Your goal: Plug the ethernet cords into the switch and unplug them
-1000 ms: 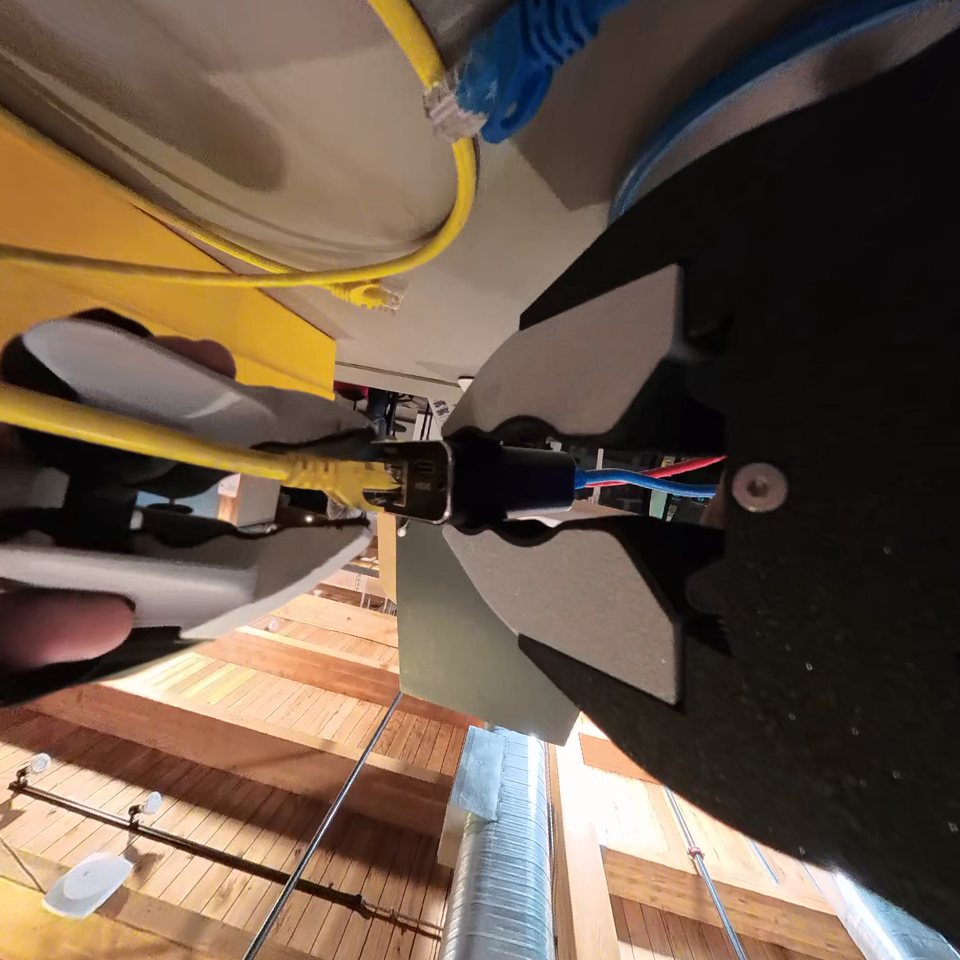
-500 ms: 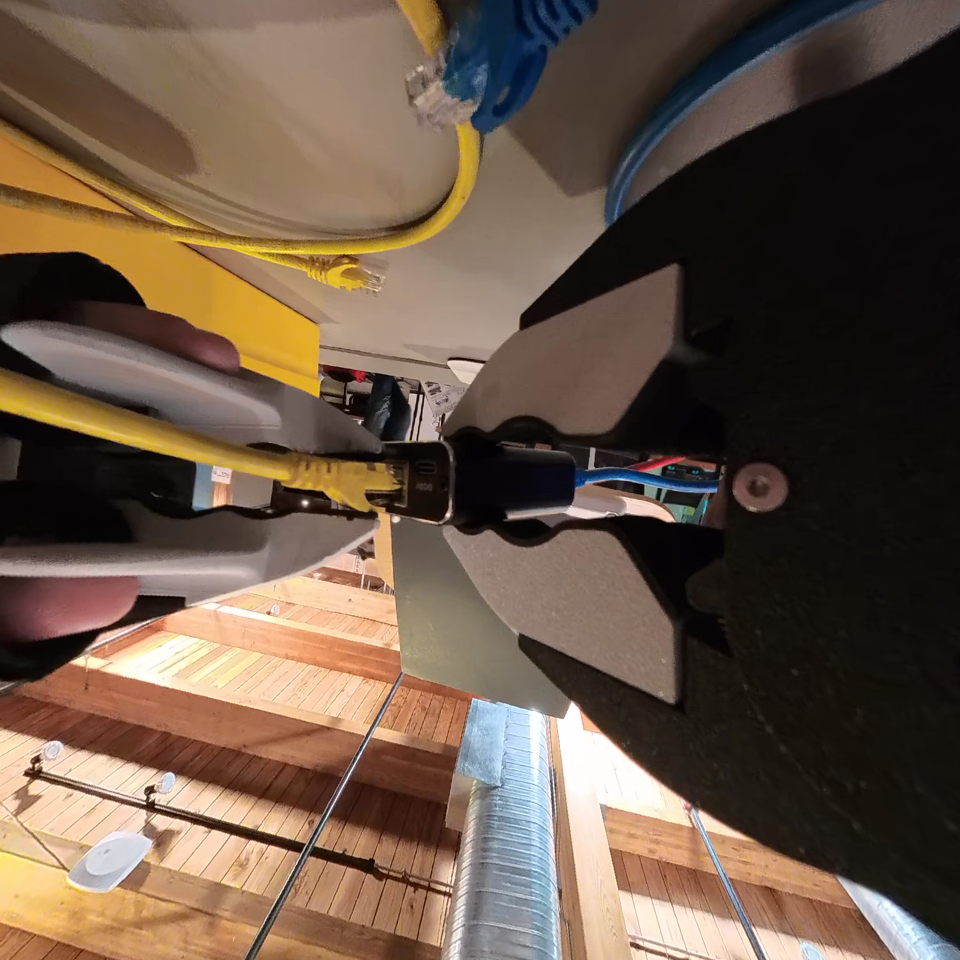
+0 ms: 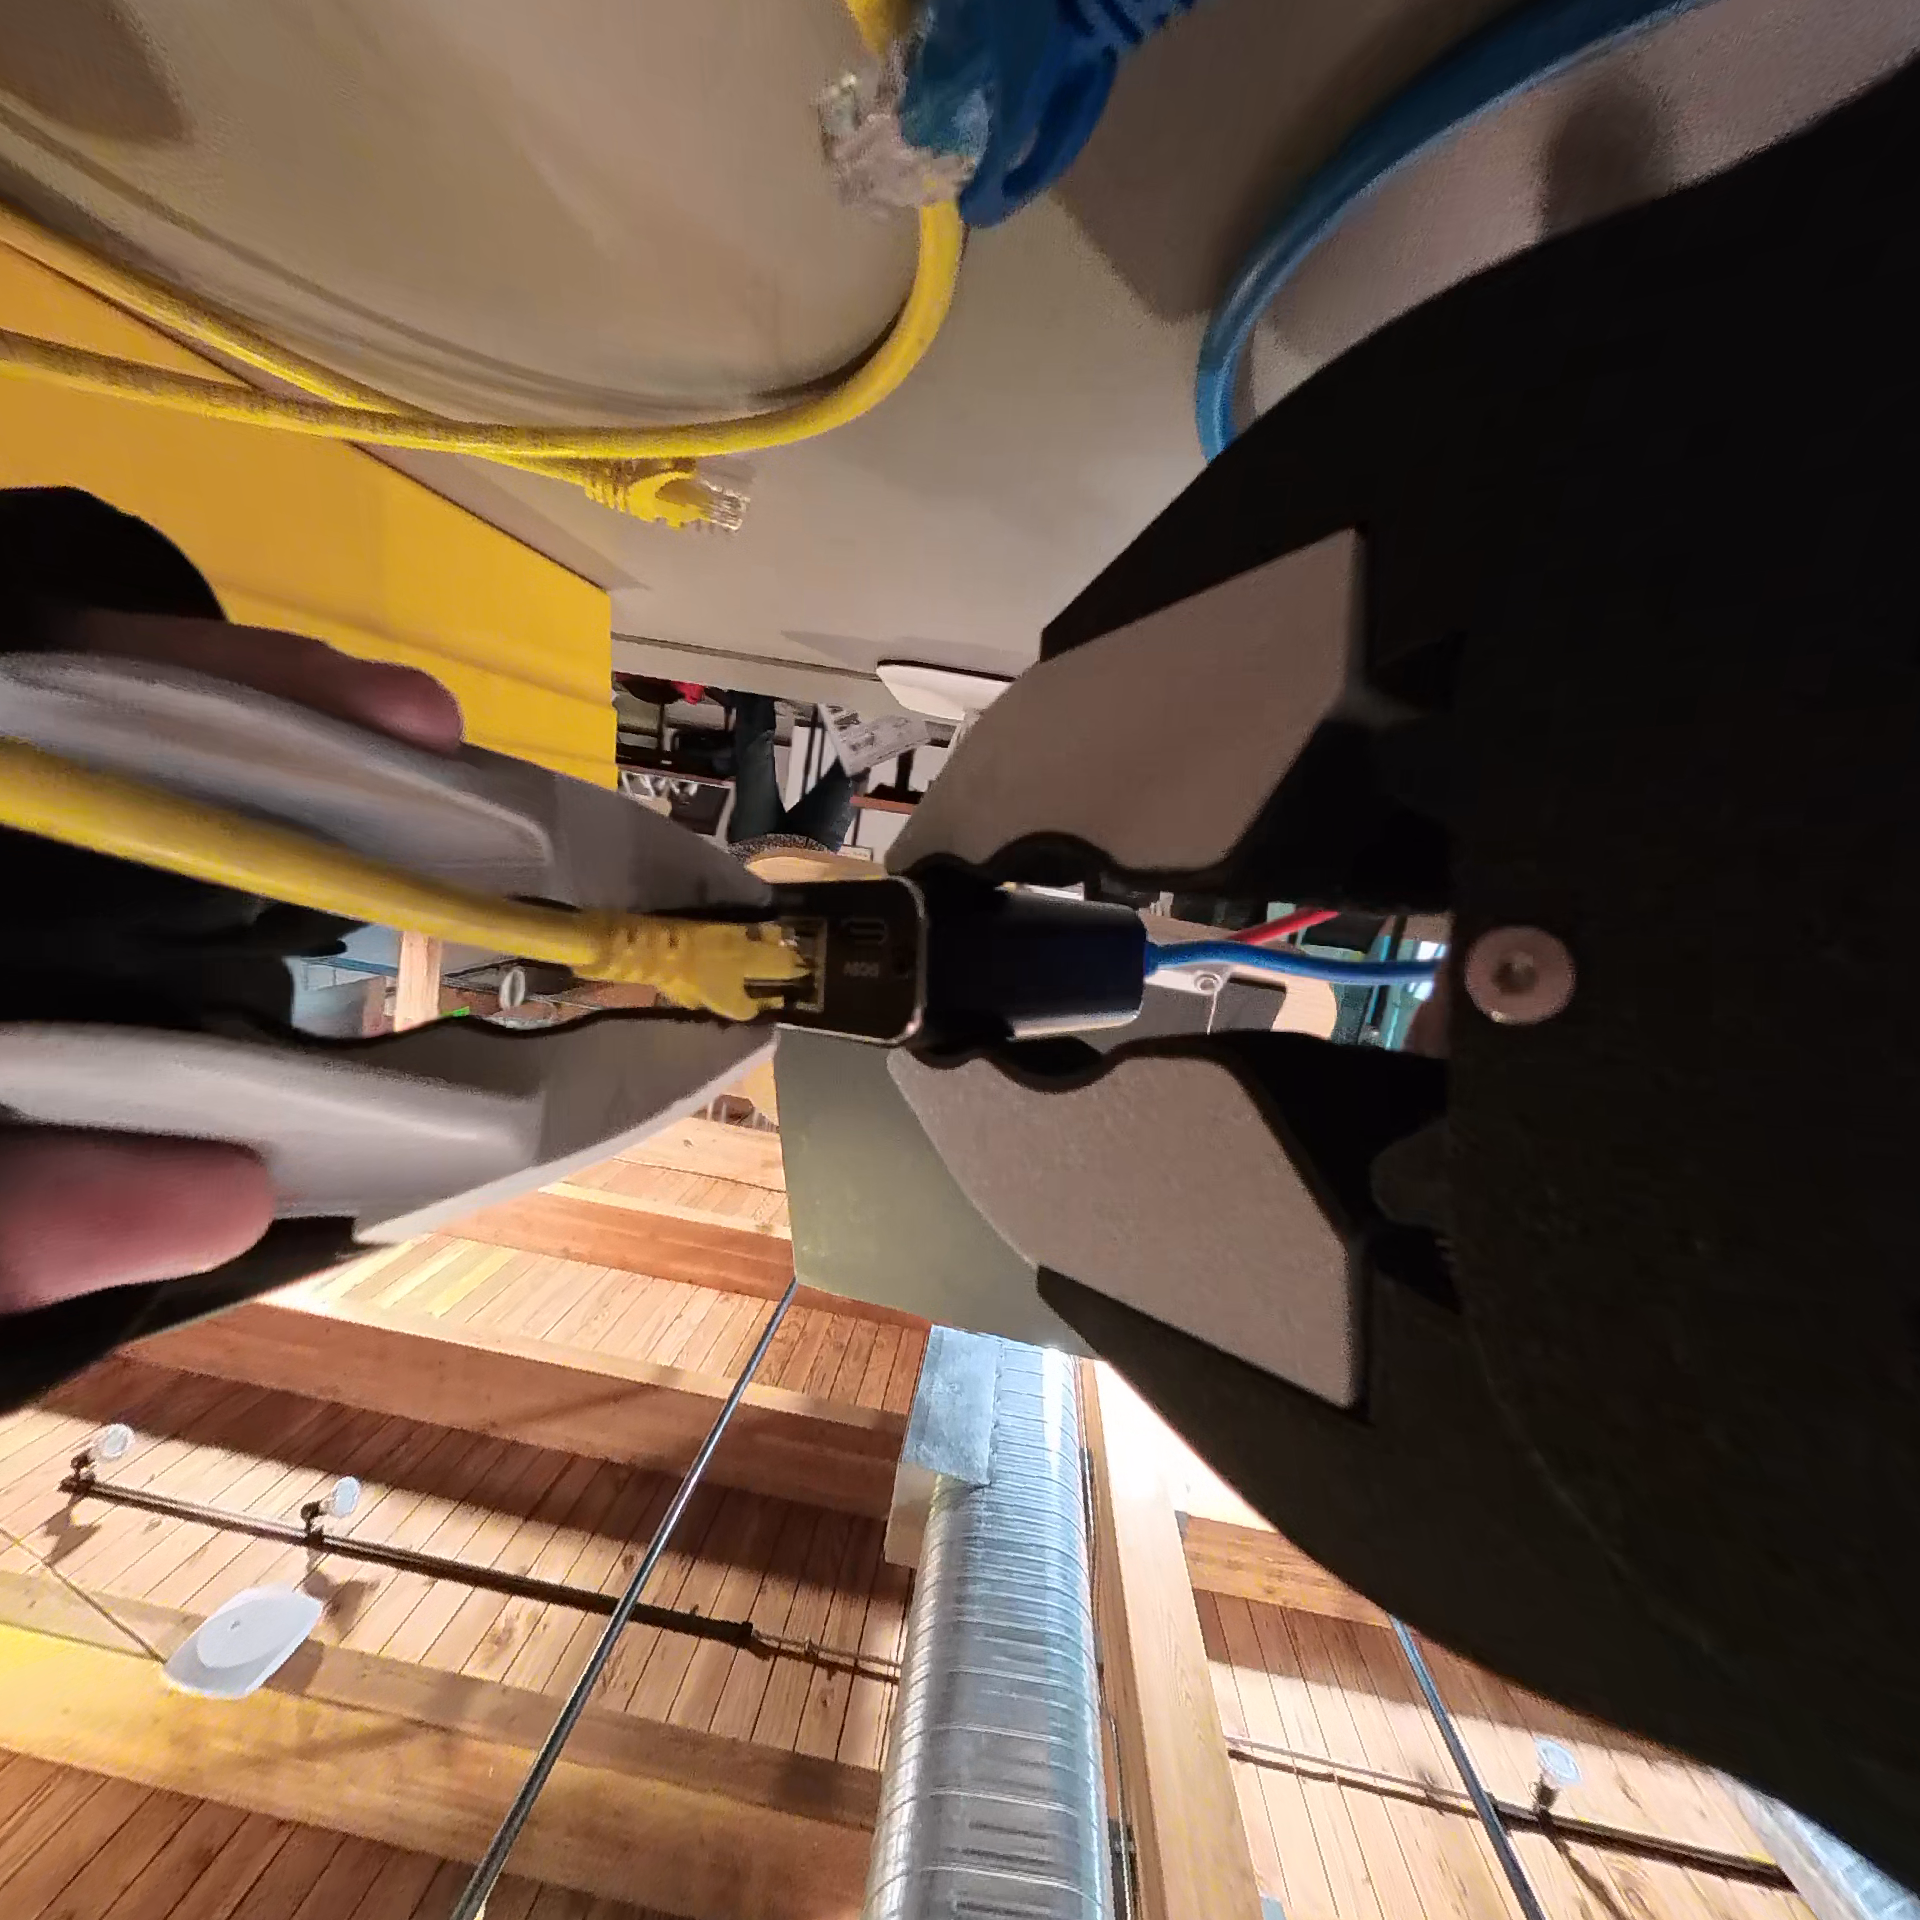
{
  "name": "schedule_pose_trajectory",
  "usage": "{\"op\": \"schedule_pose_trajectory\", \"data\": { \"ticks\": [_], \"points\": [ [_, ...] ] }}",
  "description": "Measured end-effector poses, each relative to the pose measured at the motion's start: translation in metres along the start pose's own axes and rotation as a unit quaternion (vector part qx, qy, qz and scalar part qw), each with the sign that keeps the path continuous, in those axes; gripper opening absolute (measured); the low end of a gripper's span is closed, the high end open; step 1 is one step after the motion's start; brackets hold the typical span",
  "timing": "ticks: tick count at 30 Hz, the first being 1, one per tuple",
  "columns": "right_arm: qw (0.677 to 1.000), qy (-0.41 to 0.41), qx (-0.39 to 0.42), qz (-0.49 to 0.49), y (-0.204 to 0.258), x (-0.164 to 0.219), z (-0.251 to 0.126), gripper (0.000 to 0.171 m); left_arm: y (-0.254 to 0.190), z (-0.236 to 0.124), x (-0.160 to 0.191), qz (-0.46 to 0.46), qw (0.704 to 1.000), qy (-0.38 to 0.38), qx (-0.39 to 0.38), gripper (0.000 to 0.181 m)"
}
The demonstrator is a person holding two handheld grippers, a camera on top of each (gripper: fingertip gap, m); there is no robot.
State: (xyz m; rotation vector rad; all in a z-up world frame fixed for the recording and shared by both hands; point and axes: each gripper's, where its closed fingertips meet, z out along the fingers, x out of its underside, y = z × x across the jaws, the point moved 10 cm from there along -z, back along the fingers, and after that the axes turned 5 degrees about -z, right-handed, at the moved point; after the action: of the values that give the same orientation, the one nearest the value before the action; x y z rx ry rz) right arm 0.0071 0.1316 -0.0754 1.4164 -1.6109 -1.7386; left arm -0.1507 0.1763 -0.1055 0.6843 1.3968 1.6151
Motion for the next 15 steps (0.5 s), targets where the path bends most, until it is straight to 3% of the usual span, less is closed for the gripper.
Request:
{"op": "schedule_pose_trajectory", "data": {
  "ticks": [10, 15],
  "points": [
    [1.000, 0.017, -0.002, -0.006, 0.0013, 0.0041, 0.0013, 0.014, 0.0000, 0.0033, -0.0009, -0.027, 1.000, 0.009, 0.006, 0.025],
    [0.999, -0.029, -0.016, 0.025, -0.0029, 0.0082, 0.0067, 0.014, -0.0005, 0.0073, -0.0020, -0.030, 0.999, 0.044, 0.007, 0.024]
  ]
}}
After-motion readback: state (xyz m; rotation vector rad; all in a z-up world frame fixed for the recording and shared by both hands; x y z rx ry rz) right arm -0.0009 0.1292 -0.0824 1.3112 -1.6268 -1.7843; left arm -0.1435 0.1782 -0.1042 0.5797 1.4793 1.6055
